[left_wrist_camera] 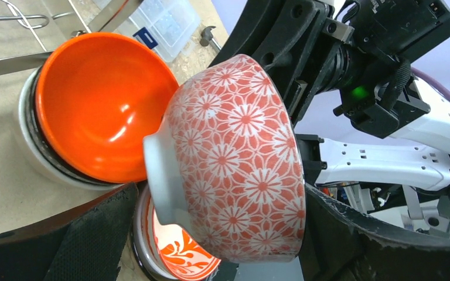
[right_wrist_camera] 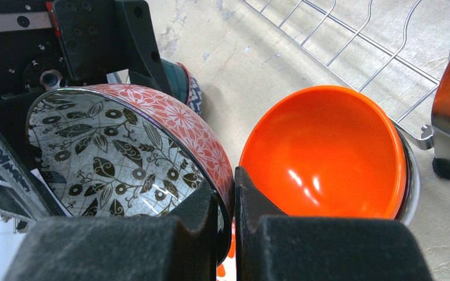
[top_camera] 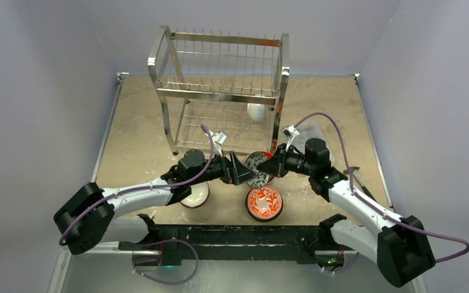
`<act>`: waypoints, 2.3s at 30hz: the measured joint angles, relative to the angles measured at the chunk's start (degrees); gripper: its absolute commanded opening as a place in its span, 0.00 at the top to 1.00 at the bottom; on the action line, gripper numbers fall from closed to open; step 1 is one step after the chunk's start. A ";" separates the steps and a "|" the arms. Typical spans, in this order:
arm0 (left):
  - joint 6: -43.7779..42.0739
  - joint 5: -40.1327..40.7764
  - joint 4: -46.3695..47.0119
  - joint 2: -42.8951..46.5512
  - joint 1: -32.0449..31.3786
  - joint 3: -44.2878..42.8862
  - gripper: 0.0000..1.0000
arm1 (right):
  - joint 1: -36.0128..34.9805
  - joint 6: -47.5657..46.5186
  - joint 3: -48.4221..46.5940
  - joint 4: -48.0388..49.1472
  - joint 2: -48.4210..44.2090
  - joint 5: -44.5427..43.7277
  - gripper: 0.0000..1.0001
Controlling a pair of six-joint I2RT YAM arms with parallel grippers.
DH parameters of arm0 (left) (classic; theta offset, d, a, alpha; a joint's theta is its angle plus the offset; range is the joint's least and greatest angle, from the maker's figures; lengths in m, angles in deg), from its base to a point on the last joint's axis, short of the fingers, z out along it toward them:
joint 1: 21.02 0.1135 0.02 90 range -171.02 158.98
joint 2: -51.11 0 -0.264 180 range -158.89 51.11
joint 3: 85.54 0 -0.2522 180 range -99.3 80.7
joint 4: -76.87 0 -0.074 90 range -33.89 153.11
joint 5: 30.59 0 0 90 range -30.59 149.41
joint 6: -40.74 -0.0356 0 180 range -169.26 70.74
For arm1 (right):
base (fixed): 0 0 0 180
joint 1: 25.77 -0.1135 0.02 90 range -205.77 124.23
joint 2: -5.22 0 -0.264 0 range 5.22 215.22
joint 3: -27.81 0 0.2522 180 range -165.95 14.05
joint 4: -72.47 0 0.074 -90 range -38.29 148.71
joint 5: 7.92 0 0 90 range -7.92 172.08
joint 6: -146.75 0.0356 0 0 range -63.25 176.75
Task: Load the bowls into the dish rack
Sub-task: Adjust the bowl.
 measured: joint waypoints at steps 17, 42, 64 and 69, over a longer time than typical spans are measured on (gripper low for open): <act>1.79 2.16 5.44 -4.66 -2.54 -0.90 0.12 | 0.00 0.44 0.00 0.79 0.04 0.20 1.00; 2.14 9.29 -8.24 0.98 -4.11 -4.26 0.09 | 0.00 -1.05 0.00 -1.53 -0.17 -1.51 1.00; 2.86 10.10 -6.21 -2.01 -4.87 -4.26 0.17 | 0.20 -1.05 0.00 -1.66 0.04 -1.64 1.00; 2.75 10.51 -7.48 1.16 -5.31 -4.24 0.13 | 0.17 -0.98 0.00 -0.98 0.09 -1.38 1.00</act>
